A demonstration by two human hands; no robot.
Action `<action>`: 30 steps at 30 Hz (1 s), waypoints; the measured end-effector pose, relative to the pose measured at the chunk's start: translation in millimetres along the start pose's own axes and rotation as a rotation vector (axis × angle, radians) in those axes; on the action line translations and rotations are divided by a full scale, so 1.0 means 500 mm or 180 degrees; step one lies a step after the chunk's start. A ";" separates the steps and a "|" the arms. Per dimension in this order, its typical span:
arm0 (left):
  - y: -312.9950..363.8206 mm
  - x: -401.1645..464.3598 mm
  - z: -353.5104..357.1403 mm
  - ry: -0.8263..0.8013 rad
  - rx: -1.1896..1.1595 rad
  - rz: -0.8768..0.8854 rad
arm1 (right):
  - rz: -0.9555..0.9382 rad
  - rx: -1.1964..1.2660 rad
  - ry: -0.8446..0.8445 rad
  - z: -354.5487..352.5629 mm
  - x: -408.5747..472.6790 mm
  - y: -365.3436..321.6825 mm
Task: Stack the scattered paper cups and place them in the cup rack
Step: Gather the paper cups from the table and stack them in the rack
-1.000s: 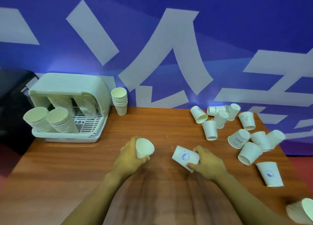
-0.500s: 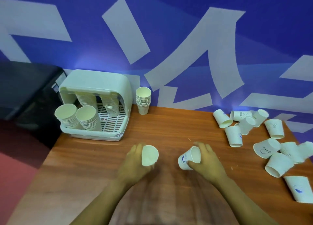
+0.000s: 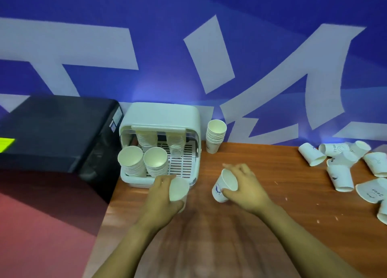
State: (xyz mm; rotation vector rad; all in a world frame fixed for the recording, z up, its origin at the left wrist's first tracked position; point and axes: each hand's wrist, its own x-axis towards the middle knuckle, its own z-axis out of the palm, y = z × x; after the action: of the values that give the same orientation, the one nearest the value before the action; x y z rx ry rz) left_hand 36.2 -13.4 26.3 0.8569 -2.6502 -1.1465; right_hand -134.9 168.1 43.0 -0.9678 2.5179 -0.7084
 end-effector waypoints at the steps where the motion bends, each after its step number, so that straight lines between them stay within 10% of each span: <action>1: -0.010 0.008 -0.035 0.0053 -0.0024 0.0056 | -0.0073 0.0011 0.0003 0.016 0.012 -0.038; 16: -0.111 0.131 -0.287 0.0905 -0.0284 0.0393 | -0.0763 0.0015 0.0682 0.112 0.158 -0.357; 30: -0.212 0.155 -0.206 -0.0039 0.0486 -0.0239 | -0.0517 -0.0231 -0.0201 0.215 0.186 -0.301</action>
State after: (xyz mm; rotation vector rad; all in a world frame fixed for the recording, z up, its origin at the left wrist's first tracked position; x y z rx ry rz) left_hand 53.4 -178.9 16.1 0.9855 -2.7667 -0.9772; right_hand -70.4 -27.8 27.4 -1.2116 2.4456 -0.6257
